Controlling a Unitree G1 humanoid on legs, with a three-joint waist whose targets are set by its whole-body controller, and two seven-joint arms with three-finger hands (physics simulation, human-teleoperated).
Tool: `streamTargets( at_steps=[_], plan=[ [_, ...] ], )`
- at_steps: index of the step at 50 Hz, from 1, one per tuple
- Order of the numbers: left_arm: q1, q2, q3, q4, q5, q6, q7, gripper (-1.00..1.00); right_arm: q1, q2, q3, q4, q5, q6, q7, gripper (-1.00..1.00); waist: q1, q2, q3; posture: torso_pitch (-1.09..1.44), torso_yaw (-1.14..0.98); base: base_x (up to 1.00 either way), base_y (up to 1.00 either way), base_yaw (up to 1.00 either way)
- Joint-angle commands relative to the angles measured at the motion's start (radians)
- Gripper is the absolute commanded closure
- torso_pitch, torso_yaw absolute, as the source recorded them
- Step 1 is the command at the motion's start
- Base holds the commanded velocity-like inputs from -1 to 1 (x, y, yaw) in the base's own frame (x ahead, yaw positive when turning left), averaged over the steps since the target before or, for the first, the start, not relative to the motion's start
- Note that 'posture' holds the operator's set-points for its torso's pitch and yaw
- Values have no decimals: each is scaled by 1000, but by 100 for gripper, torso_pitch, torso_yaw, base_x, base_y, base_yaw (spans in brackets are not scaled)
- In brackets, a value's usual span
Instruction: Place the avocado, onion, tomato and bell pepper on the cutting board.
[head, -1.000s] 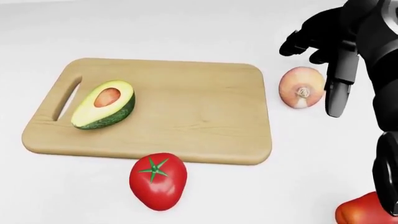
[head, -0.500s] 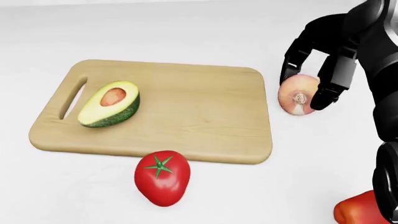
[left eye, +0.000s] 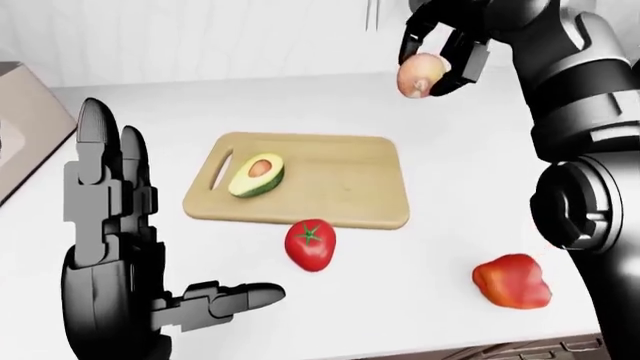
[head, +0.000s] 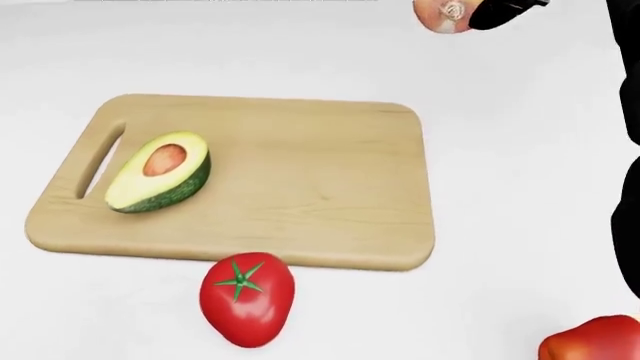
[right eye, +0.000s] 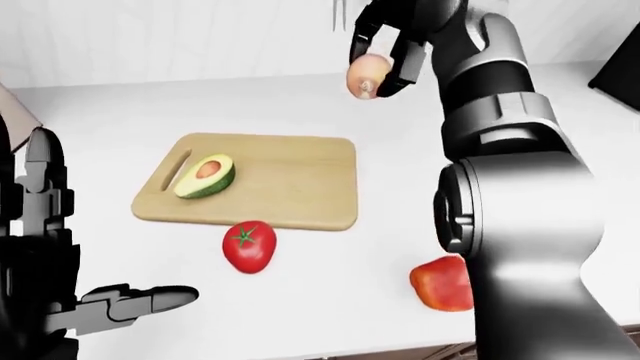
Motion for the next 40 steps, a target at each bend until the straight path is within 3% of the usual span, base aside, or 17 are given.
streamTargets(
  at_steps=[1, 17, 40],
  plan=[
    [-6, 0, -5, -31, 0, -25, 4, -100, -62, 3, -4, -34, 12, -24, -24, 100, 1, -2, -22, 0, 0, 0, 0, 0],
    [-7, -3, 8, -31, -10, -27, 0, -100, -134, 195, -11, 17, 66, -45, -38, 100, 2, 2, -14, 0, 0, 0, 0, 0],
    [-14, 6, 16, -31, -21, -17, 7, -100, -85, 347, -3, 33, 59, -70, 1, 100, -2, 13, -18, 0, 0, 0, 0, 0]
  ],
)
